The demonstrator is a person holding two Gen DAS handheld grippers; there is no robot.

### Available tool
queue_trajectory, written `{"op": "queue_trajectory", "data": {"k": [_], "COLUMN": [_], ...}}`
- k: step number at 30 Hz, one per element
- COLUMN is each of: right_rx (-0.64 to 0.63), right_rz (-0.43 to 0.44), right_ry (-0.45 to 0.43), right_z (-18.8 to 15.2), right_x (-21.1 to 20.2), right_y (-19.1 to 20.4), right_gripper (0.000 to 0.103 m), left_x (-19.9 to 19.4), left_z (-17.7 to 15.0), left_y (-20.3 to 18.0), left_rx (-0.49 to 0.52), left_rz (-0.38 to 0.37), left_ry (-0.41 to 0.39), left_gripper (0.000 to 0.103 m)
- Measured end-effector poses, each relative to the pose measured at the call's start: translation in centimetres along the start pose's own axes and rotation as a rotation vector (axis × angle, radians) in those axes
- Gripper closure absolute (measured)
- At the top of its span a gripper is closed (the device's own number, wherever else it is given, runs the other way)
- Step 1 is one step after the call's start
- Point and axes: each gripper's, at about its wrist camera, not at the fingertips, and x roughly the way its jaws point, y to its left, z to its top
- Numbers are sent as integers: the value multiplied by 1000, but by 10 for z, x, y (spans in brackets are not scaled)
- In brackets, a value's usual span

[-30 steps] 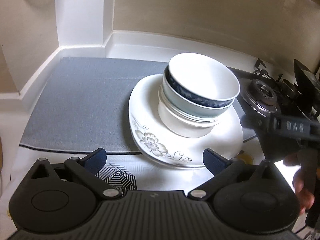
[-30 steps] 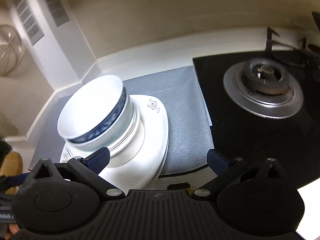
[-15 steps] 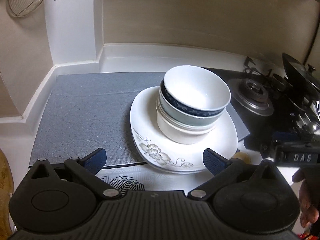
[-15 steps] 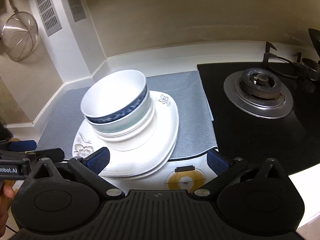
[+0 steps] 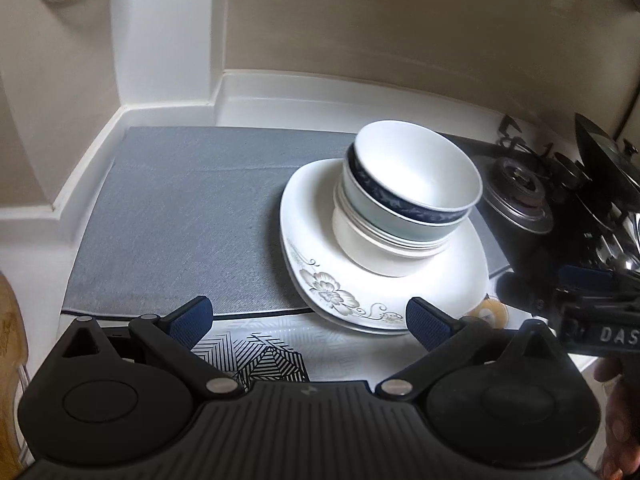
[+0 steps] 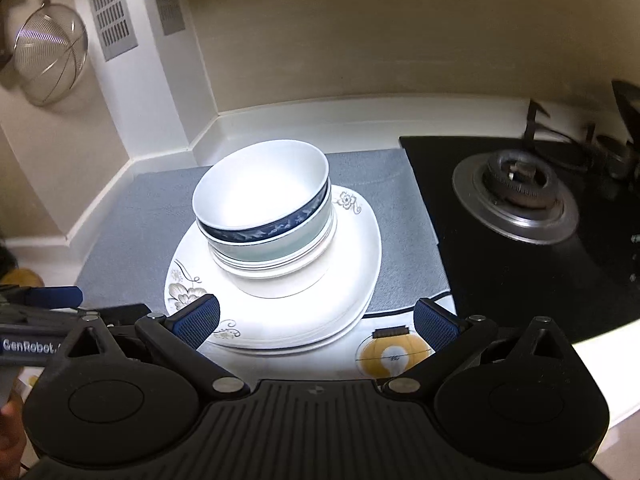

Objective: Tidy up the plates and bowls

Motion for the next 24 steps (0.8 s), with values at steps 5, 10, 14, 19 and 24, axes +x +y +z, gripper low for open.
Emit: {"op": "queue_trajectory", "data": {"k": [5, 10, 14, 19, 24], "right_rx": [-8, -29, -38, -44, -57], "right_rz": [-10, -14, -14, -11, -7], "right_ry": [-11, -13, -15, -11, -10], "right_z": [1, 1, 3, 6, 7], "right_x": [-6, -7, -6, -4, -2], "right_y": [3, 8, 11, 14, 18], "right_gripper": [0, 0, 0, 0, 0], "left_x": [0, 0, -1, -1, 2], "left_z": [-2, -3, -3, -3, -3], "left_y": [-4, -4, -4, -2, 0], "left_rx": [9, 12, 13, 13, 8], "left_rz": [0, -2, -5, -4, 2], "left_ry": [-3, -4, -9, -6, 1], "left_gripper": [0, 0, 0, 0, 0]}}
